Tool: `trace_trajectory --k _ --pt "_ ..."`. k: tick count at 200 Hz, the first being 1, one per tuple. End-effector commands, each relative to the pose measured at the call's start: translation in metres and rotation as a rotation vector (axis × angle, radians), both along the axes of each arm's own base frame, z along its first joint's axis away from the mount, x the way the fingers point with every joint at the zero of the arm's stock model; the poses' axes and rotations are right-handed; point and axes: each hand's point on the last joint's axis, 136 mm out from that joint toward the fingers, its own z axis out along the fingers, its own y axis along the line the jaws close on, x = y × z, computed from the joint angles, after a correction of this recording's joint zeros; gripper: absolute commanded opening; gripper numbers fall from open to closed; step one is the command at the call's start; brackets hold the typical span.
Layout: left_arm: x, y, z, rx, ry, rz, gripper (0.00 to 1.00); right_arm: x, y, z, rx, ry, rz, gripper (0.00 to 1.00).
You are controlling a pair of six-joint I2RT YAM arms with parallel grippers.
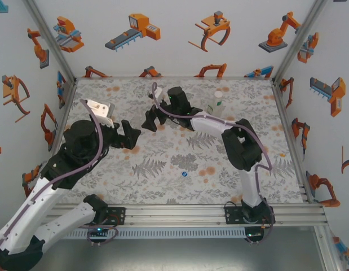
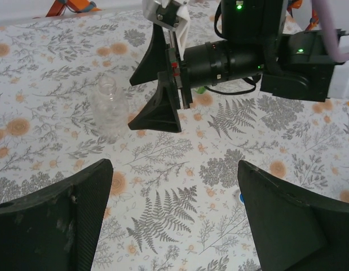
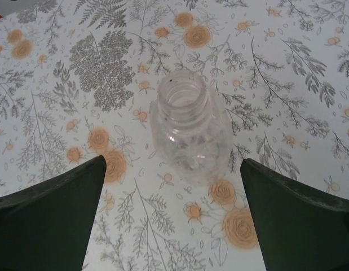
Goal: Screw on the bottle caps
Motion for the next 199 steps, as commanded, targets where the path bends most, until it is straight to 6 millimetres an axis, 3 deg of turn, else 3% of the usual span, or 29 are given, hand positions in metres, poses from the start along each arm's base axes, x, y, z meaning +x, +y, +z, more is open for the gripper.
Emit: trace_trajectory --k 1,73,117,157,199 --pt "-0.002 0.009 -0.004 0.004 0.015 0.034 0.83 0.012 0.016 0.027 0.094 -0.091 -0.003 0.92" --pt "-0.004 0.016 -0.004 0.016 0.02 0.055 0.84 0.03 0.044 0.002 0.12 -0.059 0.002 0.9" --pt "-0.004 0.019 -0.006 0.031 0.016 0.065 0.84 0.032 0.051 -0.01 0.116 -0.052 0.005 0.79" --pt "-0.001 0.015 -0.008 0.043 0.009 0.057 0.85 0.029 0.048 -0.004 0.111 -0.053 0.002 0.53" --pt "0.005 0.002 -0.013 0.035 0.022 0.018 0.85 0.017 0.038 0.024 0.11 -0.058 -0.013 0.52"
